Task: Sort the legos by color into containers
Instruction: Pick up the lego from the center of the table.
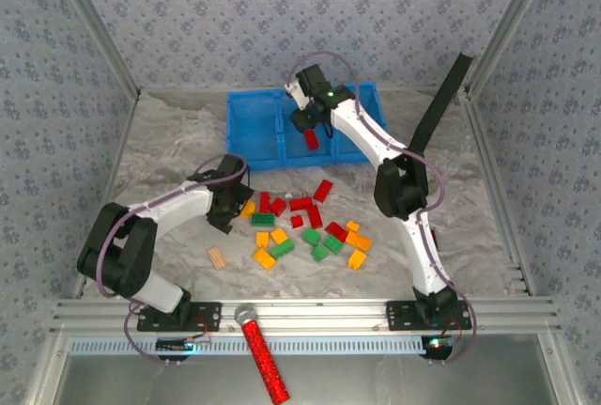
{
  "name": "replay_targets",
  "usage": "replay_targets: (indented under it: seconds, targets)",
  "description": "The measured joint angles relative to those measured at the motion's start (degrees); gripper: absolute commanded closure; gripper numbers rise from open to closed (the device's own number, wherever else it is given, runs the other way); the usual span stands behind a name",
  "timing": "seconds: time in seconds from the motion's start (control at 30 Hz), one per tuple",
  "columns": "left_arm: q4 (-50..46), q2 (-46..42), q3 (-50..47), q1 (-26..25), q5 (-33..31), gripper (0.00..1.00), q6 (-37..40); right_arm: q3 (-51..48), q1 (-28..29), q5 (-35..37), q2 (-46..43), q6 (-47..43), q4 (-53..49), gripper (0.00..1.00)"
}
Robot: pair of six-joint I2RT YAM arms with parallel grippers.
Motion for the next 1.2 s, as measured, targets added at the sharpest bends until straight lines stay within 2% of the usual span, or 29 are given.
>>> replay_targets:
  seconds: [0.2, 0.37, 0.4, 0.77, 1.03, 1.2]
  targets:
    - [-1.53, 2.99, 1.55, -0.46, -0.15, 0.25, -0.59, -6.84, -0.35, -0.11, -2.16, 0.87, 1.51, 0.5]
    - [-4.74, 4.96, 3.04, -0.46, -0.02, 0.44, -0.02, -7.41, -0.83, -0.17, -2.4, 1.68, 2.27, 0.5]
    - [-5.25, 5.18, 3.21, -0.46, -0.02, 0.45, 0.13, -7.43, -0.87, -0.17, -2.56, 1.75, 2.27, 0.5]
    - [-8.24, 6.56, 4.87, -0.46, 0.26, 0.54, 2.49, -10.91, -0.87, 0.02, -6.47, 2.6, 2.69, 0.5]
    - [-8.02, 6.27, 6.75, -0.44, 1.42, 0.54, 5.55, -16.61, -0.94, 0.44, -10.36, 3.32, 4.74, 0.5]
    - [-9.35, 2.56, 11.5, 0.59, 0.15, 0.54, 8.81, -18.75, -1.09, 0.5, -11.63, 4.02, 5.62, 0.5]
